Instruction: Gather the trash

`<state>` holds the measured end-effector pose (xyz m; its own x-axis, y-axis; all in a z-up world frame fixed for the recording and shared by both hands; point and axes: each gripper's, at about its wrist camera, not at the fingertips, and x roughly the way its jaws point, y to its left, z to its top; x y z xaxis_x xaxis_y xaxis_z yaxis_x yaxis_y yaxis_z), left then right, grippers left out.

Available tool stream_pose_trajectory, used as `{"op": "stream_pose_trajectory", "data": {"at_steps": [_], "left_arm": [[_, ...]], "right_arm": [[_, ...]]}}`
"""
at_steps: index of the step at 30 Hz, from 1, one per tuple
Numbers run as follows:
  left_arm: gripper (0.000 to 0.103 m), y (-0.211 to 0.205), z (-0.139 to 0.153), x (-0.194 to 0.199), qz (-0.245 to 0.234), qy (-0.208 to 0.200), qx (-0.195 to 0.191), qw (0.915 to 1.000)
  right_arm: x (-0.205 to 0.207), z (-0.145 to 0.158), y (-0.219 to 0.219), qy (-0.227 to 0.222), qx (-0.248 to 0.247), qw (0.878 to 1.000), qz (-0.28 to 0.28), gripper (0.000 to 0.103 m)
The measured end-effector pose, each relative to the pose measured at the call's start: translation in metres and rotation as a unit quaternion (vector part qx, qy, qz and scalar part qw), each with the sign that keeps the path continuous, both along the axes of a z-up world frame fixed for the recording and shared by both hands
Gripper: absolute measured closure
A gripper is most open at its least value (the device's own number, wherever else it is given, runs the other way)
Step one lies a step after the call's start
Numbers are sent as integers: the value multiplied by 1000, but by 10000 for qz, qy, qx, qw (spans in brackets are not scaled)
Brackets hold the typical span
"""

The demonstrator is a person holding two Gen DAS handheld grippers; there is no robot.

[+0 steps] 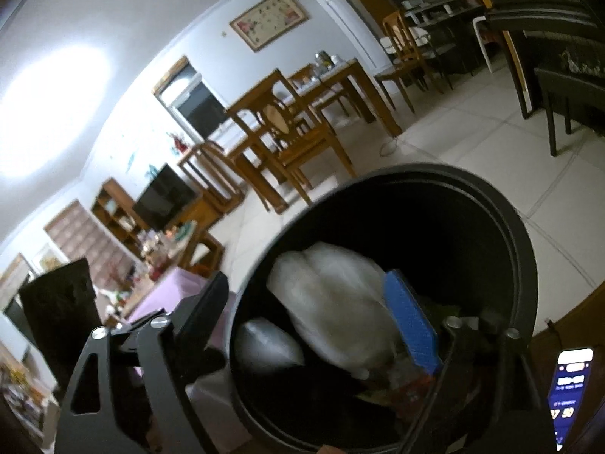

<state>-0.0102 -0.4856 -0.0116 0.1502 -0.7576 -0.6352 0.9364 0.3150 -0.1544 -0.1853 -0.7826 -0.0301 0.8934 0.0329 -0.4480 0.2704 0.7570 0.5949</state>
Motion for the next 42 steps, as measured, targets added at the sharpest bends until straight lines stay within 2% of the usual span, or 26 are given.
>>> {"op": "stream_pose_trajectory", "data": {"at_steps": [1,4,9,13,17,19,22,25,28,29,32,34,36,39,41,42], "left_arm": [[6,3,3,0,89,-89,-65,9999],[5,12,11,1,190,-228,-147,9995],[5,33,22,4,368,-408,-212,9983],[5,61,30,11,611,-510,-301,9964],[5,110,39,28,1060,-619,-408,9916],[5,137,44,37,1342,-668,-455,9876],[5,191,50,58,1879,-743,-516,9780],[5,251,53,83,2460,-713,-571,9650],[5,315,52,114,3187,-583,-515,9447],[5,340,50,127,3487,-544,-461,9345],[5,389,44,159,4065,-373,-262,9125],[6,412,36,183,4280,-184,-108,9035],[6,420,30,200,4341,-99,92,9008],[7,424,22,224,4297,54,239,9027],[11,427,14,238,4254,155,337,9043],[17,428,11,243,4231,205,387,9050]], "right_arm": [[-1,5,4,-18,-14,10000,-11,19],[-2,10,8,-186,93,9998,65,5],[0,16,24,-239,206,9990,329,5],[22,18,49,108,318,9963,789,5],[58,21,100,680,-28,9893,1288,5],[74,28,129,780,-257,9848,1529,5],[99,36,181,681,-372,9753,2070,5],[133,40,238,764,-417,9631,2548,5],[164,50,294,750,-649,9543,2819,5],[175,53,315,730,-793,9518,2871,5],[208,60,365,698,-1253,9410,3066,5],[233,60,399,744,-1509,9325,3195,6],[261,51,425,851,-1644,9241,3342,12],[295,36,457,1049,-1825,9118,3526,19],[310,29,471,1123,-1867,9062,3623,19],[316,25,477,1167,-1878,9032,3678,19]]}}
